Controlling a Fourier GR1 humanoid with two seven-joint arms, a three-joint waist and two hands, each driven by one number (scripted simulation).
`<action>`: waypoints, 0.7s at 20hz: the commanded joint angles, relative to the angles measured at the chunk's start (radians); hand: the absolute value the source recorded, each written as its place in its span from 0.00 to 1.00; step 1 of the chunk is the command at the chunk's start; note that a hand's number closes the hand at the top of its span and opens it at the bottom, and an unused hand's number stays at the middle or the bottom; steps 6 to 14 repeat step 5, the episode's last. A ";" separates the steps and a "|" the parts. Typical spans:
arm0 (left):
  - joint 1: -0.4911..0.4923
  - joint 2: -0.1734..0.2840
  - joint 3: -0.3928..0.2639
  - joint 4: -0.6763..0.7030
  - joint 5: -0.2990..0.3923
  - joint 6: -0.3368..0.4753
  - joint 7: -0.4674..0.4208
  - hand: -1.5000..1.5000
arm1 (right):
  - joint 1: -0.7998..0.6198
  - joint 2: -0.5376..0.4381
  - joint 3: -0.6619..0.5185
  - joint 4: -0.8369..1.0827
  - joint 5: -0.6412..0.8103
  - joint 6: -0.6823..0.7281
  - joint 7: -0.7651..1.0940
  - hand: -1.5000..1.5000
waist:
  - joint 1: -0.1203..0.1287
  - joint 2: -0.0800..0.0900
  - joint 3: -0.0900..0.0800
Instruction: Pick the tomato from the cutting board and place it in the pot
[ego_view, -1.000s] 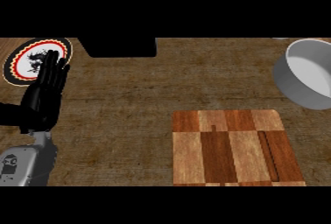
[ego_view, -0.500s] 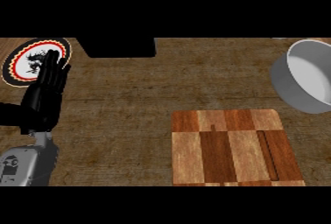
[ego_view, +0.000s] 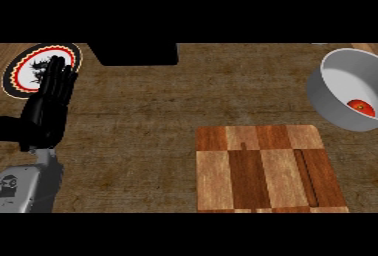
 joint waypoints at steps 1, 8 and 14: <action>-0.002 -0.008 -0.003 -0.005 -0.010 0.003 -0.007 0.50 | 0.130 0.033 -0.079 -0.040 -0.117 0.083 -0.106 0.00 | -0.001 0.000 0.000; 0.064 -0.031 -0.032 -0.102 -0.028 0.015 0.028 0.50 | 0.169 0.090 -0.087 -0.136 -0.117 0.069 -0.044 0.00 | 0.007 0.000 0.000; 0.064 -0.031 -0.032 -0.102 -0.028 0.015 0.028 0.50 | 0.169 0.090 -0.087 -0.136 -0.117 0.069 -0.044 0.00 | 0.007 0.000 0.000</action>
